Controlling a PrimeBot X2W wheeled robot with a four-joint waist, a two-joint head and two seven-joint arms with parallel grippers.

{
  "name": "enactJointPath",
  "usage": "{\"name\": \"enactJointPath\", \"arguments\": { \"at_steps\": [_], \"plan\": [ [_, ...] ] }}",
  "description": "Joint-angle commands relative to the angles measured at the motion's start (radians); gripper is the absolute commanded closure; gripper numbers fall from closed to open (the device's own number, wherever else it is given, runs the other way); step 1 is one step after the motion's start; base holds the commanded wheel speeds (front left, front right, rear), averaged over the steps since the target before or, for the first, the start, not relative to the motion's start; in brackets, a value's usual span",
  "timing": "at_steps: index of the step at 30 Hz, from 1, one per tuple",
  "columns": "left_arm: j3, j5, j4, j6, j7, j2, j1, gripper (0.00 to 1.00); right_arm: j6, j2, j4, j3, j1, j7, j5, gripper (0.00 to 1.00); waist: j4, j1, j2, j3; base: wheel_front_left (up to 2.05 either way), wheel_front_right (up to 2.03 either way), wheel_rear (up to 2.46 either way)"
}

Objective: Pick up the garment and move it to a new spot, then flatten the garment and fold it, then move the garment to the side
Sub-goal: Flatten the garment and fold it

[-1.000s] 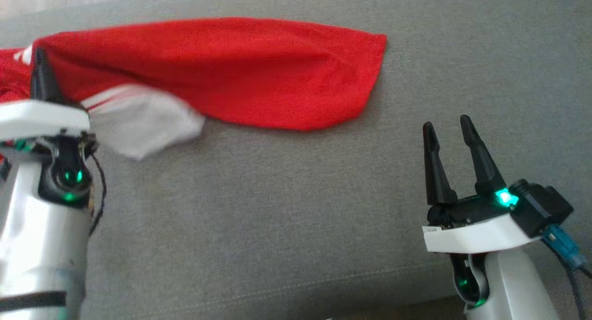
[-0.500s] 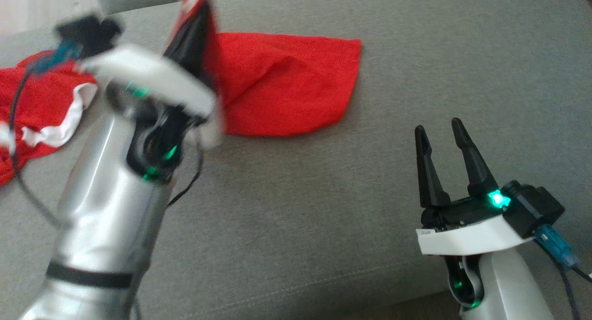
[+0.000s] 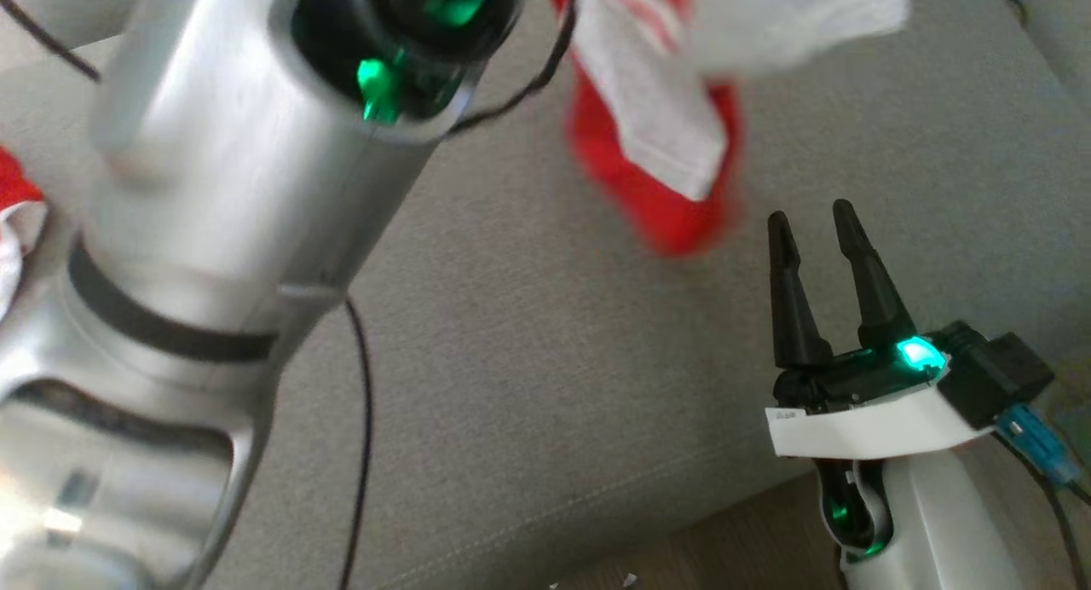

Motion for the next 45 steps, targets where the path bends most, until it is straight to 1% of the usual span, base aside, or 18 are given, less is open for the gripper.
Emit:
{"name": "enactJointPath", "arguments": {
  "at_steps": [1,3,5,8,13,19,24,25,26,27,30,32,35,38,40,42,43,45],
  "plan": [
    [0.005,-0.028,0.005,0.021,-0.080,0.020,-0.108,1.00,0.006,-0.002,-0.037,0.027,-0.028,-0.004,0.008,0.00,-0.019,0.0000,0.0000,0.007,0.00,0.00,0.00],
    [-0.015,-0.050,0.071,0.035,-0.152,0.020,-0.156,1.00,0.006,-0.002,-0.040,0.028,-0.027,-0.004,0.014,0.00,-0.022,0.0000,0.0000,0.005,0.00,0.00,0.00],
    [-0.023,-0.058,0.108,0.037,-0.178,0.020,-0.164,1.00,0.006,-0.002,-0.041,0.027,-0.027,-0.004,0.017,0.00,-0.022,0.0000,0.0000,0.004,0.00,0.00,0.00],
    [-0.038,-0.051,0.220,0.022,-0.220,0.028,-0.123,1.00,0.006,-0.002,-0.047,0.021,-0.025,-0.004,0.019,0.00,-0.016,0.0000,0.0000,-0.004,0.00,0.00,0.00],
    [-0.026,-0.064,0.313,-0.007,-0.260,0.133,0.079,1.00,0.006,-0.002,-0.056,0.019,-0.003,-0.004,-0.007,0.00,0.016,0.0000,0.0000,-0.003,0.00,0.00,0.00],
    [0.027,-0.058,0.404,-0.027,-0.332,0.287,0.300,1.00,0.006,-0.002,-0.064,0.020,0.013,-0.004,-0.035,0.00,0.048,0.0000,0.0000,0.019,0.00,0.00,0.00],
    [0.094,-0.066,0.461,-0.072,-0.359,0.352,0.387,1.00,0.006,-0.002,-0.058,0.035,0.011,-0.004,-0.050,0.00,0.069,0.0000,0.0000,0.034,0.00,0.00,0.00],
    [0.101,-0.065,0.470,-0.086,-0.361,0.359,0.398,0.96,0.006,-0.002,-0.056,0.040,0.011,-0.004,-0.053,0.00,0.073,0.0000,0.0000,0.035,0.00,0.00,0.00],
    [0.109,-0.066,0.478,-0.098,-0.363,0.364,0.407,0.50,0.006,-0.002,-0.053,0.044,0.011,-0.004,-0.055,0.00,0.076,0.0000,0.0000,0.035,0.00,0.00,0.00],
    [0.110,-0.059,0.487,-0.110,-0.364,0.371,0.414,0.00,0.006,-0.002,-0.051,0.047,0.011,-0.004,-0.055,0.00,0.078,0.0000,0.0000,0.035,0.00,0.00,0.00],
    [0.118,-0.005,0.501,-0.134,-0.369,0.398,0.432,0.00,0.006,-0.002,-0.045,0.057,0.012,-0.004,-0.056,0.00,0.082,0.0000,0.0000,0.031,0.00,0.00,0.00],
    [0.161,0.056,0.480,-0.144,-0.370,0.414,0.452,0.00,0.006,-0.002,-0.043,0.059,0.014,-0.004,-0.056,0.00,0.085,0.0000,0.0000,0.030,0.00,0.00,0.00],
    [0.251,0.208,0.395,-0.149,-0.370,0.427,0.528,0.00,0.006,-0.002,-0.041,0.056,0.019,-0.004,-0.060,0.00,0.091,0.0000,0.0000,0.029,0.00,0.00,0.00],
    [0.351,0.394,0.256,-0.132,-0.370,0.422,0.654,0.00,0.006,-0.002,-0.039,0.050,0.025,-0.004,-0.065,0.00,0.098,0.0000,0.0000,0.026,0.00,0.00,0.00],
    [0.425,0.504,0.142,-0.108,-0.370,0.387,0.767,0.00,0.006,-0.002,-0.037,0.045,0.031,-0.004,-0.068,0.00,0.103,0.0000,0.0000,0.022,0.00,0.00,0.00],
    [0.466,0.590,0.053,-0.102,-0.370,0.336,0.890,0.00,0.006,-0.002,-0.032,0.043,0.036,-0.004,-0.069,0.00,0.111,0.0000,0.0000,0.019,0.00,0.00,0.00],
    [0.472,0.623,0.028,-0.109,-0.370,0.308,0.944,0.00,0.006,-0.002,-0.030,0.045,0.037,-0.004,-0.069,0.00,0.114,0.0000,0.0000,0.019,0.00,0.00,0.00],
    [0.460,0.664,0.004,-0.162,-0.370,0.258,1.024,0.00,0.006,-0.002,-0.027,0.050,0.036,-0.004,-0.070,0.00,0.122,0.0000,0.0000,0.020,0.00,0.00,0.00]
  ]
}}
